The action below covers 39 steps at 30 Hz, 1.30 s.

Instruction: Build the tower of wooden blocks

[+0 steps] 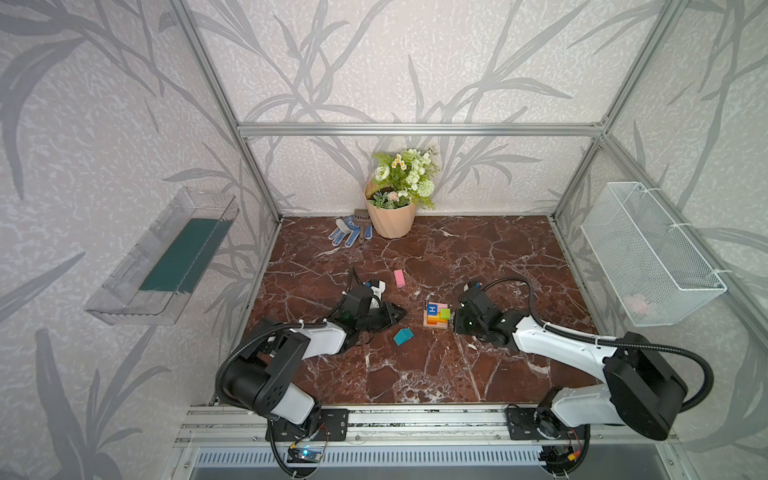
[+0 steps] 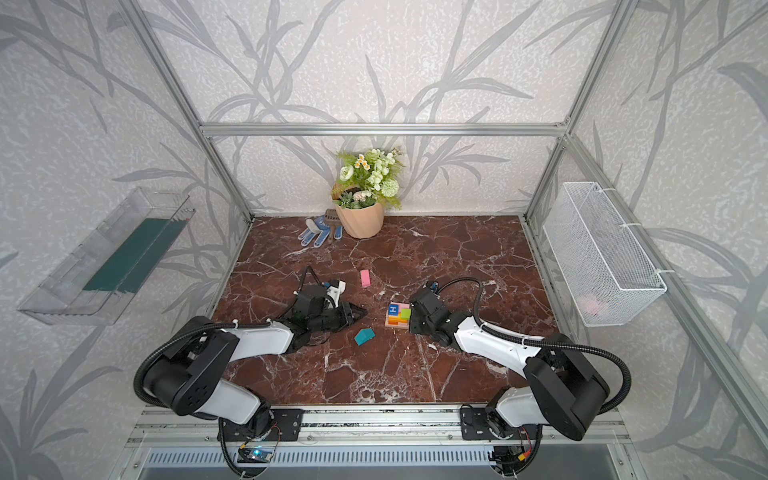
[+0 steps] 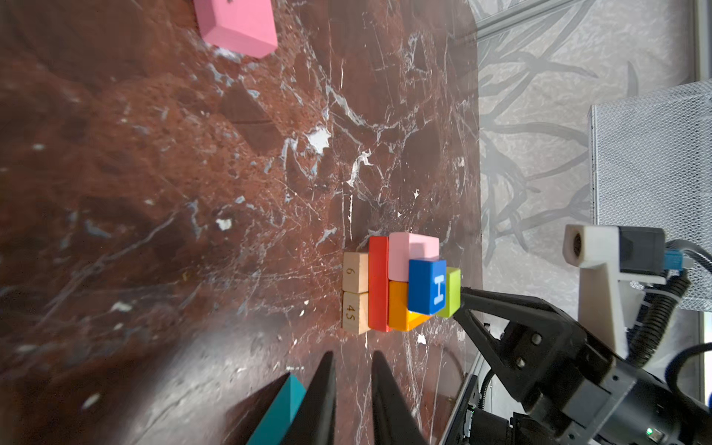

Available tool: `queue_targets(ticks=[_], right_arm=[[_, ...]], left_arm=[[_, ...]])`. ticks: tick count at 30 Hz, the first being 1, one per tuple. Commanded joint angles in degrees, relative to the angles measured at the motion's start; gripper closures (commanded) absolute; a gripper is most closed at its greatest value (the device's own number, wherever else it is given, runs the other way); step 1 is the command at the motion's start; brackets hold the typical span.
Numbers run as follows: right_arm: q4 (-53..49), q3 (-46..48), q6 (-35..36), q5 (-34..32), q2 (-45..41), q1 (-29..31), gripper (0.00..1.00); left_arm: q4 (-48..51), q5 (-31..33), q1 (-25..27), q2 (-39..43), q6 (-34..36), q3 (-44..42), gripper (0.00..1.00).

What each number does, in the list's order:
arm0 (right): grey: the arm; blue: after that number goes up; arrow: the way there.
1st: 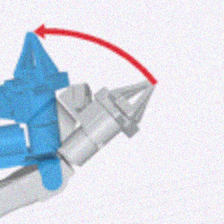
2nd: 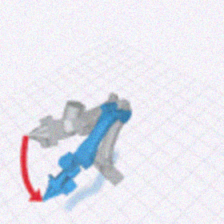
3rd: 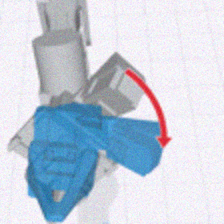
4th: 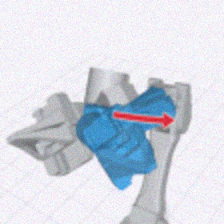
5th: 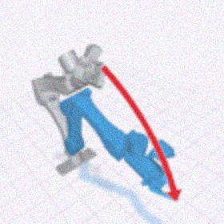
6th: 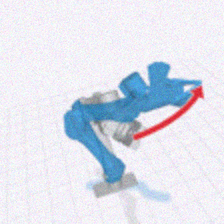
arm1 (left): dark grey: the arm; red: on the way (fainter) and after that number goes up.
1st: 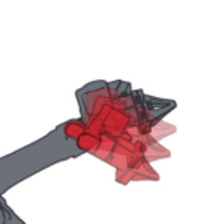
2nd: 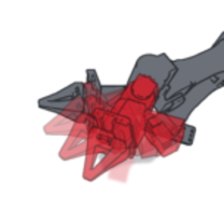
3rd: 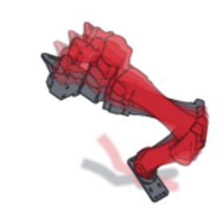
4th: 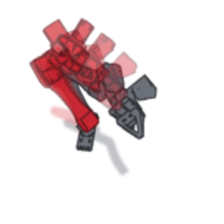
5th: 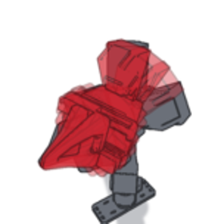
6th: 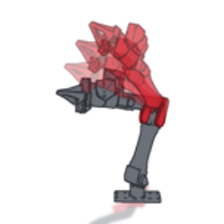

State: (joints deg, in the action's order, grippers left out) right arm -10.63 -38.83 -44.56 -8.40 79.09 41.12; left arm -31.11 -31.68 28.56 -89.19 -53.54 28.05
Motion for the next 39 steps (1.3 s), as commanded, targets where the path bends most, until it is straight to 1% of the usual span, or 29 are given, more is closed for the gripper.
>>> queue_targets(ticks=[1,7,13,19,27,39], right_arm=[[-0.1,-1.2,-0.2,0.4,0.9,0.0,0.79],[0.5,-2.3,-0.3,1.4,2.6,0.0,0.79],[0.4,-3.4,-0.3,1.6,3.9,0.0,0.80],[0.2,-4.4,-0.4,1.5,5.2,0.0,0.80],[-0.1,-5.3,-0.3,1.1,6.4,0.0,0.80],[-0.2,-6.2,-0.4,0.5,7.3,0.0,0.80]], left_arm=[[-2.8,-1.6,1.6,-3.9,0.9,2.8,0.79],[-0.6,-0.5,2.5,-8.9,2.6,7.5,0.81],[4.0,2.2,3.1,-10.1,4.9,10.5,0.81],[5.9,2.1,3.7,-10.9,6.2,12.9,0.81],[5.8,0.4,3.9,-13.6,6.3,15.4,0.81],[6.6,0.0,4.6,-13.5,6.3,17.2,0.82]])
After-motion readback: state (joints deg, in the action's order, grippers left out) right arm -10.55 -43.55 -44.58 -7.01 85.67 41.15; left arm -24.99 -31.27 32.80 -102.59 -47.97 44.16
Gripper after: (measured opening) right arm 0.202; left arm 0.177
